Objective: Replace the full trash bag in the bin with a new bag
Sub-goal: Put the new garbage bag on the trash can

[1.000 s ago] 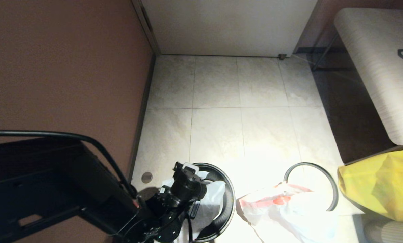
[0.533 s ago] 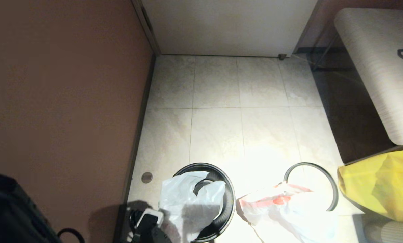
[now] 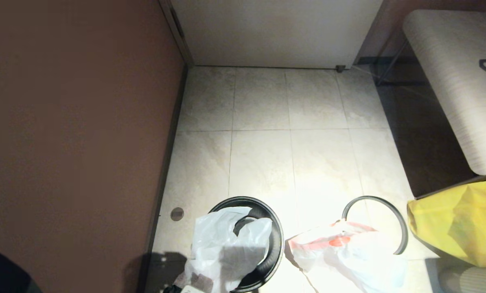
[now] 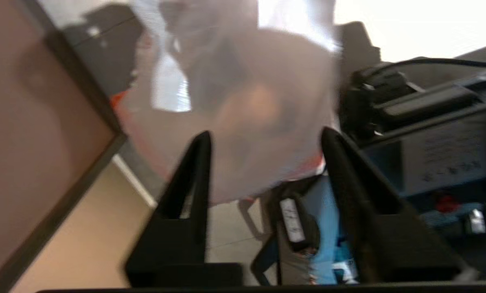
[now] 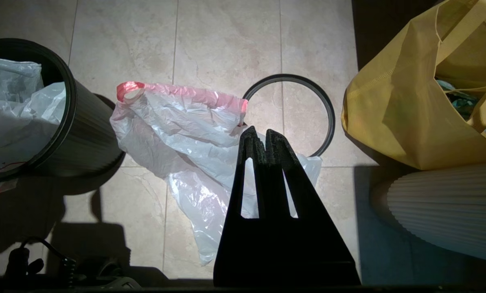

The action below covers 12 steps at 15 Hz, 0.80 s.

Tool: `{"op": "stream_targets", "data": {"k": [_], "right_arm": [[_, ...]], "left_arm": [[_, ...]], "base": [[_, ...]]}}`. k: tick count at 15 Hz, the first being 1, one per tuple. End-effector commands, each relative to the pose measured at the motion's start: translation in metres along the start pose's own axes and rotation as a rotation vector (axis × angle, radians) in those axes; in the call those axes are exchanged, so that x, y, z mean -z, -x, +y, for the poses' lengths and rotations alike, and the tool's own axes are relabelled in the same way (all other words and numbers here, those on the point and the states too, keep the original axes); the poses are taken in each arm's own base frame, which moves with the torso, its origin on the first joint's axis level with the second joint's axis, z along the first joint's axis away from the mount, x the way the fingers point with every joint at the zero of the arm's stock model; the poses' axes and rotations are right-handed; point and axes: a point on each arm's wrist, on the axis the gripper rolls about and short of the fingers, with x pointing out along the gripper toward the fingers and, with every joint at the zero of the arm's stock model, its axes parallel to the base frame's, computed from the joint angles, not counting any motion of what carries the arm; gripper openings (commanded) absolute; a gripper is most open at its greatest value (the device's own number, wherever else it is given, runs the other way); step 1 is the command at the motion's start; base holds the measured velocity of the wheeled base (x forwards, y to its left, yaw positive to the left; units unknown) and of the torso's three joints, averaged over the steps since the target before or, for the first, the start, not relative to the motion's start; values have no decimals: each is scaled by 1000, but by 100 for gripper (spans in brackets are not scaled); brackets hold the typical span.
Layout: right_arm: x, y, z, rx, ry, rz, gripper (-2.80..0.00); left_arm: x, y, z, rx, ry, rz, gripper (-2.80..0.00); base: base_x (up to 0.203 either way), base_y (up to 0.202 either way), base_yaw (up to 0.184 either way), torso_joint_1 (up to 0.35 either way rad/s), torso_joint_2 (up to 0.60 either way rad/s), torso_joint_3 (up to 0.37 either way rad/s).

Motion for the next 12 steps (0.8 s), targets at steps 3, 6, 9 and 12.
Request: {"op": "stream_targets", "data": {"k": [3, 6, 9, 12], "right_arm": [[0, 0, 0, -1, 0, 2, -280], [0, 0, 0, -1, 0, 2, -280], [0, 0, 0, -1, 0, 2, -280], [0, 0, 0, -1, 0, 2, -280]], "left_arm": [[12, -16, -13, -75, -80, 27, 0], [20, -39, -28, -164, -144, 37, 0], [9, -48, -31, -185, -114, 18, 0], [-5, -54, -27, -191, -110, -6, -280]], "base": [[0, 0, 0, 0, 0, 0], [0, 0, 0, 0, 0, 0], [0, 0, 0, 0, 0, 0], [0, 0, 0, 0, 0, 0]]}}
